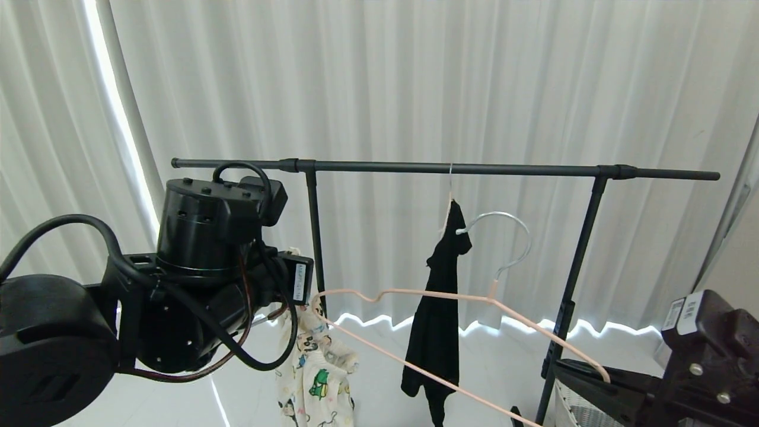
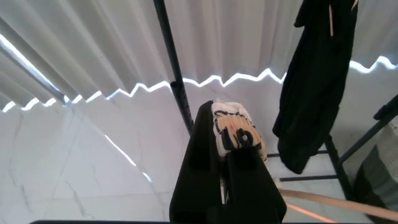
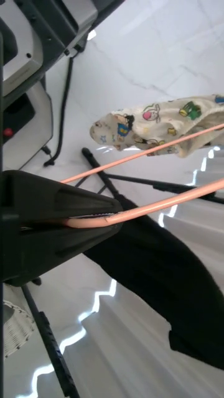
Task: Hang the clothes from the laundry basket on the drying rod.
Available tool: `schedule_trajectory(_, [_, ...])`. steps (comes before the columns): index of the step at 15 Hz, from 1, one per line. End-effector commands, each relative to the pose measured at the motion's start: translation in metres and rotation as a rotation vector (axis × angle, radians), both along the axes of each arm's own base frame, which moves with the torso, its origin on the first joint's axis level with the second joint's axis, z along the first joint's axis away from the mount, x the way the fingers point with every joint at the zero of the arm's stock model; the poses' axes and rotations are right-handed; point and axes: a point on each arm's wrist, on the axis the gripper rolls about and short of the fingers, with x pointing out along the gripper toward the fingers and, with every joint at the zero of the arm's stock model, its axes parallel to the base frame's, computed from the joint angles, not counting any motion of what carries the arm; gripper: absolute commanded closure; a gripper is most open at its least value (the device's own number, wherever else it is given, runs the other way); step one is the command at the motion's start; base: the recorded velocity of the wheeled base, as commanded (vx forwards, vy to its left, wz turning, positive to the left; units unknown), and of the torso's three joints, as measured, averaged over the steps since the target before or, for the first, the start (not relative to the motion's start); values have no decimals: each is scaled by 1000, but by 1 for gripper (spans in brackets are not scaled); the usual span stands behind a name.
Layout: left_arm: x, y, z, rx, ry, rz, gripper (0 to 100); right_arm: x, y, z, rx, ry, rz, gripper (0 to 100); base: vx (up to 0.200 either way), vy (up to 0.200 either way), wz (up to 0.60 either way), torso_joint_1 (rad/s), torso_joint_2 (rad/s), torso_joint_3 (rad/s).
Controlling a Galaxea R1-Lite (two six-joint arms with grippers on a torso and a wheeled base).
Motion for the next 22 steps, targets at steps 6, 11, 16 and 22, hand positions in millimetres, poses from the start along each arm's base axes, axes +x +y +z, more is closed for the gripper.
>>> schedule_trajectory(6, [6,1,-6,-4,20,26,100,2,6,-1,-10,7,9,100,0,0,0,0,0,0])
schedule_trajectory(11, [13,3,-14,45,15,133,100,-1,10,2,5,12,31,100,0,0,0,0,0,0])
schedule_trajectory(16, [10,-4,-8,25,-3,109,100,8,26,-10,-21,61,16,100,0,0,0,0,0,0])
schedule_trajectory(22, [10,-8,-1,8,-26,103,100,32,62,-13,40,30,-9,100,0,0,0,0,0,0])
